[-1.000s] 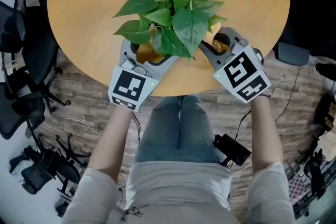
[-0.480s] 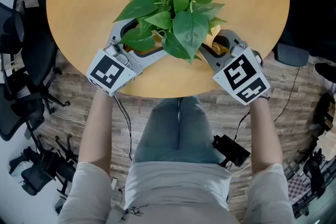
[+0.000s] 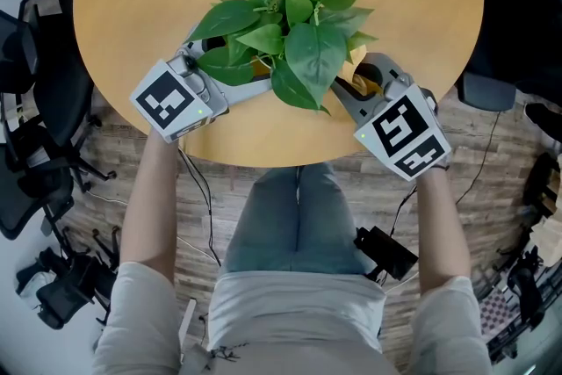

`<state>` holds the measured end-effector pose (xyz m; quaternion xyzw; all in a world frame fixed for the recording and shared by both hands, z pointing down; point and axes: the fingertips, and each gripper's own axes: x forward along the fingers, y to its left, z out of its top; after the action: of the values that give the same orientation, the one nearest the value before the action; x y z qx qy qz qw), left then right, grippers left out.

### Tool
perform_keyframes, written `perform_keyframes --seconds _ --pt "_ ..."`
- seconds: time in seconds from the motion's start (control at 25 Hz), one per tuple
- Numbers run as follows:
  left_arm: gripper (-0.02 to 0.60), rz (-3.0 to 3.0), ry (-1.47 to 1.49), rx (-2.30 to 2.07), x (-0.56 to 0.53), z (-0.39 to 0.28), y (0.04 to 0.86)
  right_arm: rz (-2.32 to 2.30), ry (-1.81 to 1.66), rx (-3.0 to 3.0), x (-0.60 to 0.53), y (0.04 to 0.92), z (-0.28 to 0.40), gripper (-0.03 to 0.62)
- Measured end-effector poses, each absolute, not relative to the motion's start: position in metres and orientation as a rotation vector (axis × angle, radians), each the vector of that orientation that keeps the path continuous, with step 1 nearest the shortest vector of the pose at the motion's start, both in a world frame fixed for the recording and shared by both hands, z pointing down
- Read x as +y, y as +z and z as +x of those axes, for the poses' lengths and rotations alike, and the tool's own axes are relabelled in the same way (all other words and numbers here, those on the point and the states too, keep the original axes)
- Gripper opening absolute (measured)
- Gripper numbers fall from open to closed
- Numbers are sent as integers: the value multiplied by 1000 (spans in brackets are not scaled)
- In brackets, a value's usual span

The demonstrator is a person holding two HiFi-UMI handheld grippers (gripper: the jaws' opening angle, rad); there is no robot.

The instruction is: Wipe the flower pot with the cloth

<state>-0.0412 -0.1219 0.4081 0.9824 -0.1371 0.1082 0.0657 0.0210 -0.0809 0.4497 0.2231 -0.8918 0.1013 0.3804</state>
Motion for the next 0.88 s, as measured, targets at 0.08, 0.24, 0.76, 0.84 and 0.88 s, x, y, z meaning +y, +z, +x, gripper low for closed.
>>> perform_keyframes --seconds 0.08,0.24,0.76,0.84,0.88 --pt "413 2965 326 -408 -119 -39 408 575 266 -2280 -80 448 21 57" --pt "402 2961 313 -424 -122 -40 409 649 301 -2265 -92 443 34 57" --pt "402 2942 335 -520 -119 -38 410 656 183 -2188 -128 442 26 57" --pt "402 2933 343 -555 -118 -37 410 651 181 -2186 -127 441 26 55" --pt "402 2929 344 -572 -117 -36 409 648 178 -2185 -126 441 26 57"
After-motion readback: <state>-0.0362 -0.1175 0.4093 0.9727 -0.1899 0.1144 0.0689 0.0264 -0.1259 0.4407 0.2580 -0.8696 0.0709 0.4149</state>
